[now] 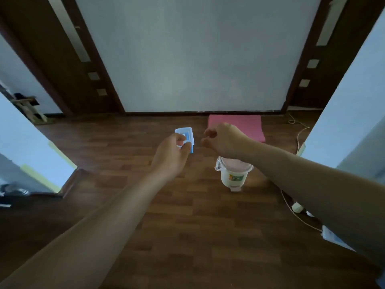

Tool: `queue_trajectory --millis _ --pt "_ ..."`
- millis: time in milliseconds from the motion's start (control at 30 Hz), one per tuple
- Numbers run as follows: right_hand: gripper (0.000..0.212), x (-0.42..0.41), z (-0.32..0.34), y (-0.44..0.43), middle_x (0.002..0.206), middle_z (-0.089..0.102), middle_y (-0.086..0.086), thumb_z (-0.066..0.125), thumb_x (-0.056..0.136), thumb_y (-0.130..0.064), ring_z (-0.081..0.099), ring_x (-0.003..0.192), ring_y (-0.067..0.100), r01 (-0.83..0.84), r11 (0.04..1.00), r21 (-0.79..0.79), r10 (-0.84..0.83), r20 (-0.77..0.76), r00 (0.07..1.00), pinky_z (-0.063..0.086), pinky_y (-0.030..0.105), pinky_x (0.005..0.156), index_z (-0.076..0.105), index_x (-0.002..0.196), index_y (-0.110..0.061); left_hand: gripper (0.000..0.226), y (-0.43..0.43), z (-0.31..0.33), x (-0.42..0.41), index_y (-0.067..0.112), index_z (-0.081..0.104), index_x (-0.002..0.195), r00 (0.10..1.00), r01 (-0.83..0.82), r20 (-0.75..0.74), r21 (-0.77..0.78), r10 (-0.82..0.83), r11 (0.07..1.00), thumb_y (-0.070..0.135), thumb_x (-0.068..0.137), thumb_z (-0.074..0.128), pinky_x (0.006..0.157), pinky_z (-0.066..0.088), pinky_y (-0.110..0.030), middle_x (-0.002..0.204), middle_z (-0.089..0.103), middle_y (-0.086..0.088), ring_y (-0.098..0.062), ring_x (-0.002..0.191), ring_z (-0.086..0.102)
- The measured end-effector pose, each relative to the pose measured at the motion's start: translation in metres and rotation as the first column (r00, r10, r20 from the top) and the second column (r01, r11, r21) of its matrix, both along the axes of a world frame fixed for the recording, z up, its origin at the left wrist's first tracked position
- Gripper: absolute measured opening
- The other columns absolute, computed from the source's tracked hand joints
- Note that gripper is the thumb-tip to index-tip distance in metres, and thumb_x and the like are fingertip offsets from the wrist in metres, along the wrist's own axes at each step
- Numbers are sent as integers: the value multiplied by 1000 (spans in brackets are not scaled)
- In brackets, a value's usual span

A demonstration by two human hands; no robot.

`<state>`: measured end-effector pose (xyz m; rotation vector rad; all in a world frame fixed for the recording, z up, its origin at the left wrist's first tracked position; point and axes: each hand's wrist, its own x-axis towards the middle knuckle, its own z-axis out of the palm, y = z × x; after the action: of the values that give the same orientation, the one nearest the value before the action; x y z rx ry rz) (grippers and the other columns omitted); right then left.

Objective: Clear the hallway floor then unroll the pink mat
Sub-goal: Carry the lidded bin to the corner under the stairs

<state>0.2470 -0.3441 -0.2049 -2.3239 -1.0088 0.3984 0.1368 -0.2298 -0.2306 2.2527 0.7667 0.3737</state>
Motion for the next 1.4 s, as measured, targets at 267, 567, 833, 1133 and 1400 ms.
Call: queue_trajectory --millis 267,567,833,1133,1400 --pt "30 134 -22 109 106 67 11 56 90 -27 57 85 22 63 997 -36 -65 -58 996 42 27 68 66 107 -4 14 119 -22 141 18 58 103 992 127 -8 -38 -128 991 23 94 49 59 39 -7 109 59 4 9 74 56" --pt "30 327 -93 215 107 68 9 57 91 -27 63 99 26 185 970 -156 -210 -159 965 52 36 85 68 105 -4 31 224 -113 345 17 56 120 980 141 -117 -167 -162 976 29 93 47 57 33 -14 122 57 3 -7 90 51" --pt "23 431 -185 232 92 67 7 55 93 -26 62 83 22 298 902 -313 -370 -200 907 47 27 61 66 94 -6 33 242 -213 460 15 54 123 922 279 -210 -222 -326 934 30 95 47 81 39 -22 123 59 -1 -13 105 56" --pt "24 508 -352 191 102 67 13 54 90 -19 64 91 28 445 784 -434 -564 -195 803 53 36 74 66 99 0 38 216 -381 576 10 52 127 824 480 -275 -125 -496 868 28 95 45 83 36 -25 126 58 -9 -23 113 56" --pt "36 516 -542 103 120 58 12 49 92 -28 53 104 30 497 636 -590 -709 -192 678 40 27 71 54 121 -7 40 150 -544 621 11 48 129 776 482 -402 -116 -485 868 31 94 46 85 39 -31 132 48 -10 -28 113 54"
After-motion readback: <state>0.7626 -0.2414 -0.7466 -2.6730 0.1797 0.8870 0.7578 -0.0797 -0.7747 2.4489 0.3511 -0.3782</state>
